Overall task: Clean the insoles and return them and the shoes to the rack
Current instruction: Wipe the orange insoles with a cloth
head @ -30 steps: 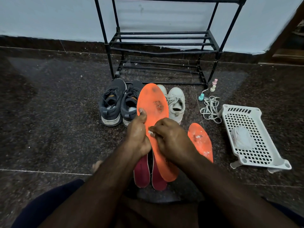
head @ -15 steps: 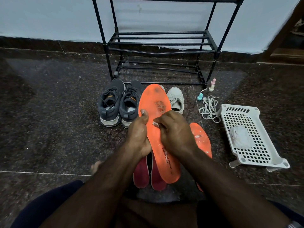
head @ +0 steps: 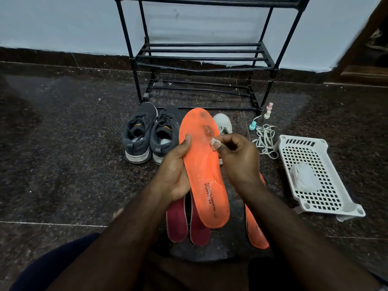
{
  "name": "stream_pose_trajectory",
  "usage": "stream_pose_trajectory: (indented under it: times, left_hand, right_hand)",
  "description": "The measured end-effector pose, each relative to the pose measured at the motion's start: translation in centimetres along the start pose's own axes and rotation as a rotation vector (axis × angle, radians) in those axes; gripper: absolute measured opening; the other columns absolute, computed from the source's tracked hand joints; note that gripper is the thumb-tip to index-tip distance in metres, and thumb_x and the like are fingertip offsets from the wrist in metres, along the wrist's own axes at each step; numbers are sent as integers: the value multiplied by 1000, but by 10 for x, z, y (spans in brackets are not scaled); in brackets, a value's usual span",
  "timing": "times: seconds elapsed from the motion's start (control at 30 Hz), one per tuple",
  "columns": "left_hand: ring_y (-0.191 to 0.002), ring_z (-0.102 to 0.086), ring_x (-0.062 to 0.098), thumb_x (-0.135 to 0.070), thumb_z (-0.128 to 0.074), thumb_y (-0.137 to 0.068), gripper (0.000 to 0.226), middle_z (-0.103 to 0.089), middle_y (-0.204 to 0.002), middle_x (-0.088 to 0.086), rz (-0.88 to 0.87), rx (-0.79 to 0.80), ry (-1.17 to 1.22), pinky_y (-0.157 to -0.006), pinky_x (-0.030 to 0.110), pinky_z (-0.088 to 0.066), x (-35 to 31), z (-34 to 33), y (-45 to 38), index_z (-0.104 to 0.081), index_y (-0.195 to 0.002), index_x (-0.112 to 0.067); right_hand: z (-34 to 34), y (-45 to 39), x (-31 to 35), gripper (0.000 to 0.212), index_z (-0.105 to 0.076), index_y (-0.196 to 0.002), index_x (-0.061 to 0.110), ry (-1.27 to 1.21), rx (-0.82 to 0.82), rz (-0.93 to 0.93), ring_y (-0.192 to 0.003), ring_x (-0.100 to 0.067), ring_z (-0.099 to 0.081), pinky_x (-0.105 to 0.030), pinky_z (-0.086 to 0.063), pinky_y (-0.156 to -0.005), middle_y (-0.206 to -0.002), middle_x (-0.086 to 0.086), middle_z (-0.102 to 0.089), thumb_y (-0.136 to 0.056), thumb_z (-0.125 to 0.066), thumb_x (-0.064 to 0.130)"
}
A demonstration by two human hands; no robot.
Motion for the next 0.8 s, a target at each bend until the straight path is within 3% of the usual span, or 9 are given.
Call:
stream_pose_trajectory:
  times: [0.07,0.13,0.17,0.27,0.33,0.4,0.53,0.73,0.8]
  left_hand:
    - [-110,-60,31,-43,-55,-98,55,-62,-126,20,49,31,-3,-110,55,-39,5,2,0,-57,-138,-5]
    - [-105,-61,31,-44,-52,-99,55,-63,-119,18,75,26,1,-104,57,-44,10,2,0,-56,-137,-5]
    - [-102,-63,31,-44,-49,-100,53,-63,-117,18,70,10,8,-100,57,-47,10,2,0,-58,-135,-5]
    - [-110,-66,31,-45,-46,-100,52,-65,-124,19,42,-41,7,-97,60,-50,8,4,0,-59,-131,-4]
    - [-119,-63,32,-44,-45,-102,53,-64,-130,20,35,-56,15,-96,59,-52,8,5,0,-56,-133,-3]
    - [-109,-66,32,-44,-45,-102,54,-66,-121,19,41,-77,18,-93,53,-55,8,5,0,-58,-131,-1]
    - [-90,-68,30,-47,-39,-103,53,-69,-102,18,61,-90,6,-82,44,-58,9,6,0,-64,-119,-3]
    - [-93,-63,31,-47,-46,-101,54,-66,-109,20,25,-122,-9,-100,50,-47,8,5,1,-63,-123,-1]
    - [-93,-63,30,-48,-45,-100,59,-66,-107,18,32,-134,-4,-93,46,-49,8,4,1,-59,-130,0]
  right_hand:
    - [-1,2,1,7,-73,-86,20,-69,-31,-45,-73,-9,-69,-37,-58,-65,-84,2,-72,-84,-75,14]
    - [-3,7,5,4,-72,-88,15,-99,21,-78,-57,-7,-66,-28,-52,-44,-81,-5,-70,-86,-73,12]
    - [-3,9,6,3,-72,-89,13,-76,50,-59,-56,-4,-64,-21,-49,-43,-83,-6,-69,-87,-72,11]
    - [6,0,8,9,-70,-88,13,202,23,152,-71,2,-59,-3,-40,-65,-89,3,-64,-85,-69,5]
    - [11,-7,7,15,-71,-88,14,351,-17,265,-79,-4,-57,-1,-34,-71,-89,3,-63,-82,-69,1]
    - [6,-3,5,19,-72,-89,12,393,34,319,-78,-7,-57,0,-35,-71,-89,-2,-65,-80,-67,-4]
    - [-8,15,6,17,-72,-85,13,419,169,417,-81,-21,-63,-29,-48,-75,-85,-4,-67,-77,-63,2]
    - [4,3,6,14,-72,-93,12,383,126,341,-85,-15,-61,-24,-47,-78,-92,-2,-65,-83,-69,4]
    - [2,5,5,13,-73,-93,12,362,125,320,-86,-14,-62,-23,-47,-79,-92,-1,-66,-83,-71,6]
Point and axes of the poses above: each hand's wrist, its own y-axis away from the middle knuckle, its own z-axis out of the back of the hand, x = y × z, the point moved 2 cm from there along -y, towards the middle knuckle
